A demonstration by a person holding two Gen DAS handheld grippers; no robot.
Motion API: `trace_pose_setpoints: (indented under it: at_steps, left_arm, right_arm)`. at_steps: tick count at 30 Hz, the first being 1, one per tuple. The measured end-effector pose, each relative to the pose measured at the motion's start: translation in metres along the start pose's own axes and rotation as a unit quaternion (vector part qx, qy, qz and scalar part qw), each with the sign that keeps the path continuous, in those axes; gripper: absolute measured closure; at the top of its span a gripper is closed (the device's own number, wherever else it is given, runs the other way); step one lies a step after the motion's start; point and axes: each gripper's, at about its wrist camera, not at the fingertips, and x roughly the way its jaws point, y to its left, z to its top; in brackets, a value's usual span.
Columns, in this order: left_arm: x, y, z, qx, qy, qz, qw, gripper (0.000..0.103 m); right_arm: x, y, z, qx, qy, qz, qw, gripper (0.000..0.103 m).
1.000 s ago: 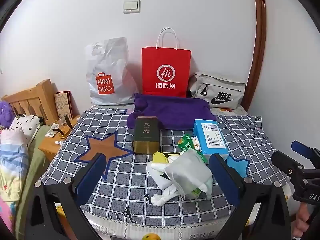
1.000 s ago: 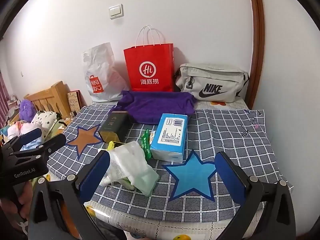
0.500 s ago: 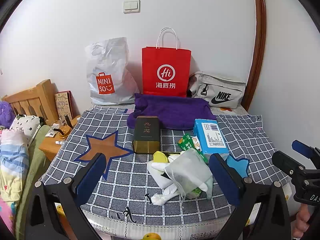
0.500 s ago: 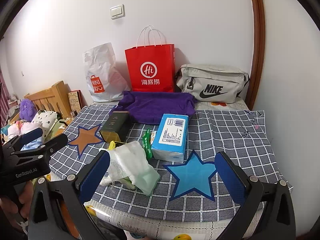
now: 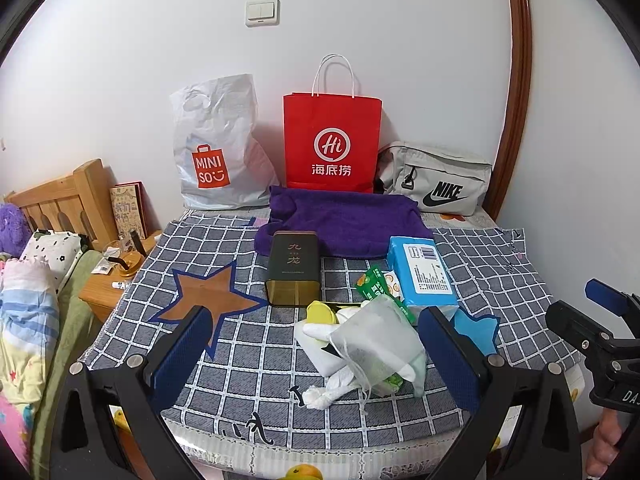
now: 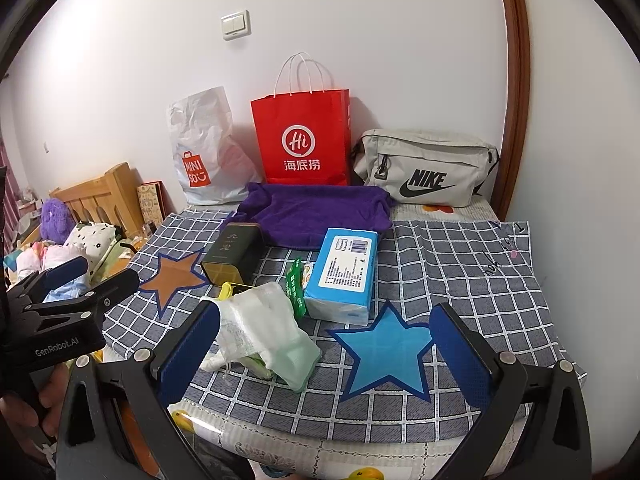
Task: Organize soft objects
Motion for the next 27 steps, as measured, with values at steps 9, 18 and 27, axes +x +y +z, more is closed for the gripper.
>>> trace_pose_setpoints:
  at_steps: [9,18,27]
  left_arm:
    - [-0.0004,0.0002,-0.0001,0.001,0.0,0.0,1.0,0.0]
    - [-0.0009,0.0013,-0.0007,0.0,0.0,0.0,1.0,0.0]
    - [-0.0009,0.0008,-0.0008,0.001,0.0,0.001,1.0,0.0]
  right_arm:
    - [-0.0024,0.0016,0.0001,-0.002,-0.002,0.001,1.0,0.0]
    - [-0.0035,0.0024,-0.0008,-0.003,-0.003,0.002,1.0,0.0]
    - [-0.0047,0.0033,-0.0011,-0.003,-0.006,0.002,1.0,0.0]
